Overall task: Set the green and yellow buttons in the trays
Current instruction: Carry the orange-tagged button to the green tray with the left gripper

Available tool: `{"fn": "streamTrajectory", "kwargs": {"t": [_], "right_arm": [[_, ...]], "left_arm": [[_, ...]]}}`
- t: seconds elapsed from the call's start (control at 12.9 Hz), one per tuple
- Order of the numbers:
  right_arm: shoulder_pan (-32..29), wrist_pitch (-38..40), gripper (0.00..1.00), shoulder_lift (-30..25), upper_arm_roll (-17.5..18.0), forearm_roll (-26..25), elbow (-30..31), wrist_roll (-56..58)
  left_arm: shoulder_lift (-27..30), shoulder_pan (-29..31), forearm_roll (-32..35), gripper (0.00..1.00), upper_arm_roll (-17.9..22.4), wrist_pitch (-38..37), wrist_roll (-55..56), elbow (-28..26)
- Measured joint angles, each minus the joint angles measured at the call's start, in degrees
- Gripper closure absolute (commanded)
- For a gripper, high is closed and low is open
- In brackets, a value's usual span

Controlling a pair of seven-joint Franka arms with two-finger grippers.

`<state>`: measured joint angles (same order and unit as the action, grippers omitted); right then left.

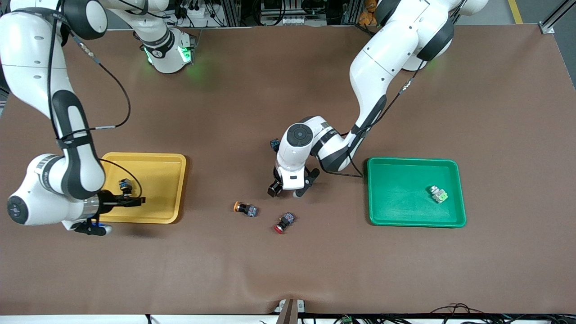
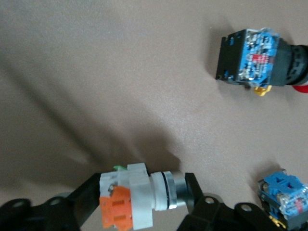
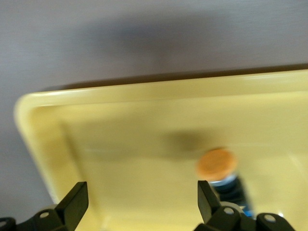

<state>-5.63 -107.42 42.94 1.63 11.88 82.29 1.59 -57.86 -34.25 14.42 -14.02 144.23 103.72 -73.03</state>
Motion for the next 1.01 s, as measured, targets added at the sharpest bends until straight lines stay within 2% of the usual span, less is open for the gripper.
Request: {"fn": "streamTrajectory", "kwargs": {"t": [0.23,0.47,0.85,1.01], "right_arm": [[1.7,-0.3,0.0,-0.8,3.1,0.0,-0.1,-8.2],[2.8,-2.0,0.0,-0.8,4.6,0.1,-0.2,-17.1],[9.7,-10.5,0.0,-0.5,5.0,0.8,-0.1,-44.0],[13.8,-16.3,0.0,0.0,5.1,0.7,0.1,-56.4]], "left_arm": [[0.0,-0.2,0.0,1.0,0.2,0.0,-0.7,0.3],[0.5,0.2,0.0,1.0,0.9,0.3,-1.2,1.5],[8.3,6.2,0.1,1.0,1.0,-6.5,-5.0,1.7],[11.7,9.6,0.1,1.0,0.0,-7.7,-8.7,-0.8]]}}
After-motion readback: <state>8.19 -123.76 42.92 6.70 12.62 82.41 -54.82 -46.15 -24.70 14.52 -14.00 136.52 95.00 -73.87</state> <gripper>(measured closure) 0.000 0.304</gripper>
